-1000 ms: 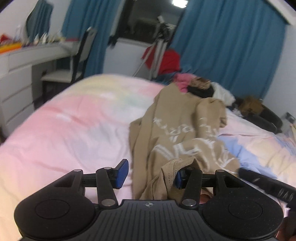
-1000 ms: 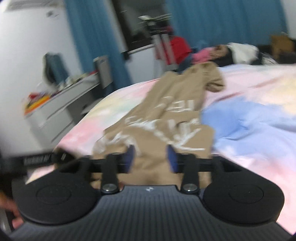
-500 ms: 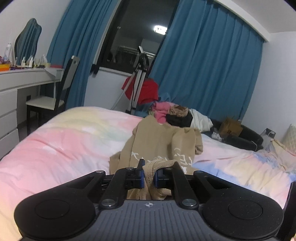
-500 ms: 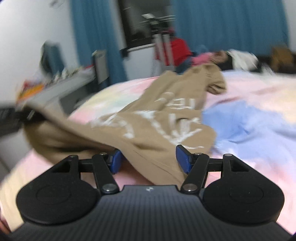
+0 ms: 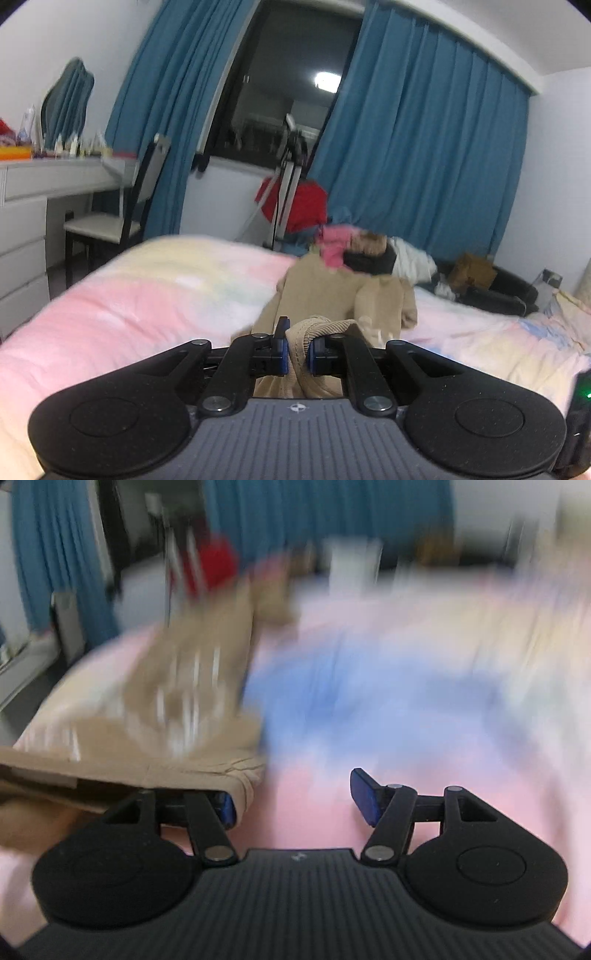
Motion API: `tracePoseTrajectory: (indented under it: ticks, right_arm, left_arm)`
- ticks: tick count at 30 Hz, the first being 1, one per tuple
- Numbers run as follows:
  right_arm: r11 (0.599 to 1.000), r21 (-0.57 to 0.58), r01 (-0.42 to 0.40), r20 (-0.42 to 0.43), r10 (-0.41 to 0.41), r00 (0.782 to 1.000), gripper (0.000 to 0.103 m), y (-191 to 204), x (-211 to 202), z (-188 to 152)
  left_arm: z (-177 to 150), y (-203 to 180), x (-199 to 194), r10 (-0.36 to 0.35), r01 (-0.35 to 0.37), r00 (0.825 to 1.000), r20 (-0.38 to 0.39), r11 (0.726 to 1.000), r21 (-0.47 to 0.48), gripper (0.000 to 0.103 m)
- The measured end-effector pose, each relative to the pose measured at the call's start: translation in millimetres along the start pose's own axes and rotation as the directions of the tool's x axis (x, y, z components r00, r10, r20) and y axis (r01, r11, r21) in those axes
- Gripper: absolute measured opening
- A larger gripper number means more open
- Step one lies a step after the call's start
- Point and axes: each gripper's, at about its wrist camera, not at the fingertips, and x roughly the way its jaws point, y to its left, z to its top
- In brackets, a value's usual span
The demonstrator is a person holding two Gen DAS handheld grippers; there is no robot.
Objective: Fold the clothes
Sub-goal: 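Raise the shirt high with both grippers and shake it open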
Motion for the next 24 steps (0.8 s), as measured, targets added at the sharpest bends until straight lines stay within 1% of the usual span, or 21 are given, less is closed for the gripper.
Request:
tracePoseTrajectory:
  ticks: [1,2,4,5,8,11,14,15,18,20,22,24]
  right_arm:
    - [1.0,-0.021,0.022,0.087,-0.02,0.996,0.063,3,-10,8]
    - [0.998,-0.039,0.046,0.173,-0.038,0.984,0.063,5,-20,17]
    - [0.999,-0.02,0.039,0.282,-0.032,0.959,0.063,6,-42,45]
    - [0.999,-0.02,0.037,0.33,-0.028,0.944,0.063,8,-52,57]
    - [1.0,0.011,0.025,0.468,-0.028,0.883,0.063,14,-91,106]
    - [0.999,0.035,-0.006,0.558,-0.015,0.83,0.063,9,-136,157]
    - [0.998,0.055,-0.039,0.642,-0.006,0.767,0.063,3,-180,208]
    - [0.997,0.06,-0.044,0.67,-0.008,0.742,0.063,0,-199,226]
    - [0.995,0.067,-0.067,0.733,-0.003,0.68,0.064,-10,-251,267]
    - [0.992,0.072,-0.107,0.75,0.017,0.661,0.065,-20,-283,289]
    - [0.986,0.075,-0.147,0.766,0.038,0.641,0.066,-31,-316,311]
    - [0.982,0.066,-0.18,0.772,0.064,0.632,0.066,-36,-341,326]
  left_arm:
    - [4,-1,-3,-0.001,0.001,1.0,0.028,1.0,-0.005,0.01]
    - [9,-2,-7,-0.002,0.003,0.998,0.055,1.0,-0.013,0.01]
    - [30,-6,-16,-0.013,0.018,0.993,0.115,0.999,-0.038,0.01]
    - [42,-8,-22,-0.019,0.026,0.989,0.149,0.999,-0.043,0.01]
    - [87,-23,-41,-0.03,0.036,0.967,0.251,0.999,-0.022,0.01]
    - [145,-42,-62,-0.054,0.062,0.938,0.344,0.998,-0.013,0.009]
    - [206,-69,-91,-0.085,0.074,0.904,0.419,0.996,0.042,0.009]
    - [227,-77,-101,-0.097,0.079,0.894,0.439,0.995,0.059,0.009]
    - [283,-101,-136,-0.133,0.096,0.87,0.474,0.99,0.101,0.01]
    - [316,-115,-160,-0.148,0.097,0.857,0.493,0.987,0.127,0.01]
    - [343,-125,-182,-0.156,0.098,0.85,0.504,0.985,0.14,0.01]
    - [364,-134,-197,-0.158,0.099,0.847,0.507,0.985,0.141,0.01]
